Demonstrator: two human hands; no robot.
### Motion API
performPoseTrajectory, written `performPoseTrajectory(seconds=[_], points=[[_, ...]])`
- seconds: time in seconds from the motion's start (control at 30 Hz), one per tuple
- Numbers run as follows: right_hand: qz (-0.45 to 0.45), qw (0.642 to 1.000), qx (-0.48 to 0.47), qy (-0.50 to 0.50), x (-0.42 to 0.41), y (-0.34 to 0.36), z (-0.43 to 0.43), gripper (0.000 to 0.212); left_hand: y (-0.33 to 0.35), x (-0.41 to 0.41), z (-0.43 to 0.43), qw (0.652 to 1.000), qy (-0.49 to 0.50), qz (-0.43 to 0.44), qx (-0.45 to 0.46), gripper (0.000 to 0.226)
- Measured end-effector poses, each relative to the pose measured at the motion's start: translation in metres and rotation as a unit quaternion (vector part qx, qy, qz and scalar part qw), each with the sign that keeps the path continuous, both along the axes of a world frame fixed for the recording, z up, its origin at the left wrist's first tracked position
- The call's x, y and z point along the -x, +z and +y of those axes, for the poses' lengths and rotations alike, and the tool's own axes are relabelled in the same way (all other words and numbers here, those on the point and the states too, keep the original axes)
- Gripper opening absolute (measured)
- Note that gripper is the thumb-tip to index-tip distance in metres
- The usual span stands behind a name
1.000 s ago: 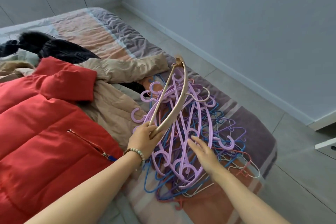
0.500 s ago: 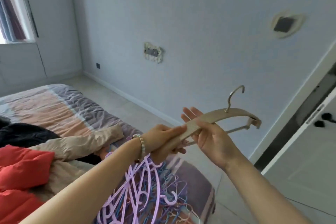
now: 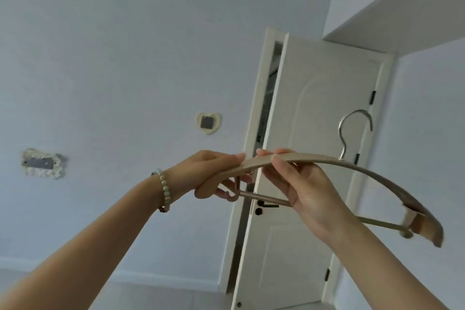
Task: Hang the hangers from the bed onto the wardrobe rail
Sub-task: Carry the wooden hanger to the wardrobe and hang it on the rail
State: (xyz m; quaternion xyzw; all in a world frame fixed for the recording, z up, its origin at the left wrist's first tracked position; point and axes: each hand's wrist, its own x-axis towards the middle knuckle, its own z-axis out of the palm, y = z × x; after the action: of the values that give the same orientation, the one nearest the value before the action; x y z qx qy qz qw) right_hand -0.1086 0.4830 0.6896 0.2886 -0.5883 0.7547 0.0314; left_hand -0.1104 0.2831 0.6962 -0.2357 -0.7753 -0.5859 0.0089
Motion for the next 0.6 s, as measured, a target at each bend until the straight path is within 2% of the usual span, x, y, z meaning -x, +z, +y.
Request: performPoseTrajectory(seconds=[0.1, 0.2, 0.27, 0.33, 0.4, 0.6], points=[[0.020, 0.997, 0.031, -0.069, -0.018, 0.027, 0.069, 0.036, 0.037, 0.000, 0.069, 0.996, -0.044, 0.062, 0.050, 0.049], [0.035, 0.989, 0.053, -0.136, -0.037, 0.045, 0.139, 0.046, 0.062, 0.000, 0.143, 0.989, -0.078, 0.112, 0.058, 0.037], [0.044, 0.982, 0.064, -0.173, -0.051, 0.054, 0.184, 0.049, 0.073, -0.002, 0.195, 0.984, -0.102, 0.139, 0.051, 0.029], [0.054, 0.975, 0.065, -0.204, -0.067, 0.062, 0.230, 0.038, 0.080, -0.006, 0.247, 0.979, -0.129, 0.153, 0.033, 0.026], [0.065, 0.969, 0.056, -0.229, -0.083, 0.070, 0.277, 0.029, 0.087, -0.013, 0.299, 0.975, -0.163, 0.154, 0.009, 0.026], [0.084, 0.953, 0.047, -0.288, -0.122, 0.088, 0.414, 0.030, 0.100, -0.034, 0.451, 0.960, -0.223, 0.162, -0.046, 0.035]])
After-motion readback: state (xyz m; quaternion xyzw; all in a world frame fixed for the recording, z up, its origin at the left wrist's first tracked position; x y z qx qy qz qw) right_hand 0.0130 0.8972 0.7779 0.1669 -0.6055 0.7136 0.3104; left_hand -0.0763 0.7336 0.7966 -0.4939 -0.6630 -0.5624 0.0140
